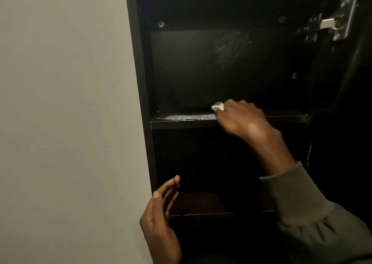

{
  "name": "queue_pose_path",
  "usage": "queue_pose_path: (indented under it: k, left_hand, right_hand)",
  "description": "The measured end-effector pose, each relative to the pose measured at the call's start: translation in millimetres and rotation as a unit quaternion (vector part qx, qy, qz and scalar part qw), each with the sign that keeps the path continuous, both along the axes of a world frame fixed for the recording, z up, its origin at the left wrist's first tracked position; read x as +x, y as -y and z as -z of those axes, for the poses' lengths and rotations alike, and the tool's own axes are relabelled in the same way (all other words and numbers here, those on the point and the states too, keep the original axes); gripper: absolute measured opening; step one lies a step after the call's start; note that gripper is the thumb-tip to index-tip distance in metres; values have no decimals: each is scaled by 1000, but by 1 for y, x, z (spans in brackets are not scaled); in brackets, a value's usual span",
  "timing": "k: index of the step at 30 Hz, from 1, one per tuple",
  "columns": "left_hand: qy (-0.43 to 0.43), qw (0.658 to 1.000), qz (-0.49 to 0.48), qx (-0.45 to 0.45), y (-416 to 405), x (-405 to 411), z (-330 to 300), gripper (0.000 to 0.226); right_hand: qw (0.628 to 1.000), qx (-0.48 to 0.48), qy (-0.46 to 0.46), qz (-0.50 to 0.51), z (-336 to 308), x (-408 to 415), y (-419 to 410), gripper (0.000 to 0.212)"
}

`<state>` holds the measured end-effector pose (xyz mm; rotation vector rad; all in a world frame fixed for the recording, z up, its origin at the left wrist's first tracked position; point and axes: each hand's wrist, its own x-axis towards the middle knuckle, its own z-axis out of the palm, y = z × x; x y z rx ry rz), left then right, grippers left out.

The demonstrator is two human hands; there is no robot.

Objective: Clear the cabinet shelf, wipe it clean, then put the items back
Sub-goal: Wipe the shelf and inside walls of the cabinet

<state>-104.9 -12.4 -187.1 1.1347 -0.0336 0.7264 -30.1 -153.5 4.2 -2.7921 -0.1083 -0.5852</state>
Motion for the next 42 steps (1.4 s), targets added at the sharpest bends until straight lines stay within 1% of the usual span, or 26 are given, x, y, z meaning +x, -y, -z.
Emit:
queue_pose_path:
  k: [5, 8, 10, 12, 14, 15, 16, 17, 18, 19, 20, 21, 22, 23, 25, 27, 29, 31, 33, 35, 38, 40, 42]
  left_hand:
    - [-4, 1000, 1, -1, -1, 4, -1, 52]
    - [-13, 1000, -2, -1, 0, 4, -1, 43]
    - [-28, 1000, -8, -4, 1, 7, 1, 42]
    - [-36, 999, -6, -17, 0, 9, 2, 43]
    - [-38, 999, 7, -22, -1, 10, 1, 43]
    - [-33, 999, 13, -21, -1, 10, 1, 43]
    - [-27, 999, 16, -23, -2, 10, 0, 40]
    - [-23, 999, 20, -22, -2, 11, -1, 37]
    - [-22, 999, 27, -22, -3, 12, -1, 36]
    - [-26, 999, 35, -21, -4, 13, -1, 36]
    - [-32, 998, 41, -21, -3, 14, 0, 36]
    - [-35, 999, 39, -16, -3, 15, 0, 40]
    - [-33, 999, 32, -12, -1, 14, 1, 43]
    - [-27, 999, 23, -8, 0, 13, 1, 44]
    - [-17, 1000, 19, -8, 5, 9, 1, 43]
    - [-15, 1000, 23, -13, 8, 8, 1, 44]
    - [-16, 1000, 23, -11, 9, 8, 1, 40]
    - [-13, 999, 28, -11, 10, 7, 0, 44]
    - [-18, 999, 30, -17, 10, 7, 0, 48]
    - [-22, 999, 33, -17, 6, 6, -1, 42]
    - [-33, 999, 32, -14, -2, 8, 0, 35]
    - [-44, 999, 25, -16, -7, 9, 0, 39]
    - [-45, 998, 24, -24, -10, 7, 0, 37]
  right_hand:
    - [998, 5, 6, -70, -1, -5, -44, 36]
    - [992, 12, -11, -127, -3, -6, -69, 31]
    - [985, 21, -25, -171, -3, -6, -84, 27]
    - [976, 50, -30, -208, -4, -2, -95, 26]
    - [962, 131, -35, -238, -6, 5, -98, 27]
    - [946, 193, -44, -258, -8, 8, -95, 27]
    - [918, 269, -59, -284, -11, 12, -90, 29]
    - [880, 355, -75, -306, -14, 14, -81, 31]
    - [835, 444, -87, -314, -16, 14, -69, 32]
    - [796, 514, -82, -309, -19, 13, -53, 33]
    - [772, 557, -61, -300, -21, 11, -35, 31]
    - [766, 573, -27, -290, -23, 8, -15, 29]
    - [774, 571, 11, -274, -25, 7, 5, 27]
    - [793, 553, 51, -249, -28, 3, 27, 26]
    - [850, 484, 120, -171, -34, -4, 62, 28]
    - [904, 384, 174, -67, -36, -6, 81, 29]
    - [935, 304, 181, 15, -33, -13, 81, 30]
    - [958, 235, 154, 55, -26, -16, 69, 34]
    - [976, 185, 103, 54, -17, -13, 52, 35]
    - [984, 160, 60, 42, -9, -8, 31, 32]
    - [987, 158, 34, 3, -6, -1, 3, 32]
    - [986, 161, 18, -43, -10, 1, -17, 32]
    - [983, 158, -5, -95, -13, 1, -39, 33]
